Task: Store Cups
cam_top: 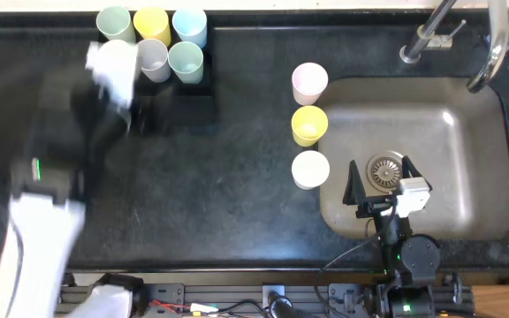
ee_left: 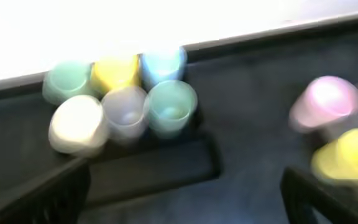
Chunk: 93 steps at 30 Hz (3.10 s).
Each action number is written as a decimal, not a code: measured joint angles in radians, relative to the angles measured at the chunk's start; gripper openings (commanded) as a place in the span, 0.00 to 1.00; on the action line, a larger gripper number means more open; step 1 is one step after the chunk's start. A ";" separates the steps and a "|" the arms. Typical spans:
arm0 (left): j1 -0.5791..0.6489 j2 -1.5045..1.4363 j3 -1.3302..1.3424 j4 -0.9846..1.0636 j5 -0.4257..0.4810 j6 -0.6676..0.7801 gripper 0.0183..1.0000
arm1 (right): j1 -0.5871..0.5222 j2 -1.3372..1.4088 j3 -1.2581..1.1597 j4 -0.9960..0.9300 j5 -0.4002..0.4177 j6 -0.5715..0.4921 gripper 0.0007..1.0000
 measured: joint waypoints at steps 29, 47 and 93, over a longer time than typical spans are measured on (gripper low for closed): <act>-0.457 1.165 1.243 -0.650 0.023 -0.512 1.00 | 0.000 -0.001 0.000 0.002 0.000 0.000 1.00; -0.444 1.246 1.243 -0.653 0.028 -0.594 1.00 | 0.000 -0.001 0.000 0.003 0.000 0.000 1.00; 0.029 0.624 1.068 -0.805 -0.094 -0.721 0.02 | 0.000 -0.001 0.000 0.002 0.000 0.000 1.00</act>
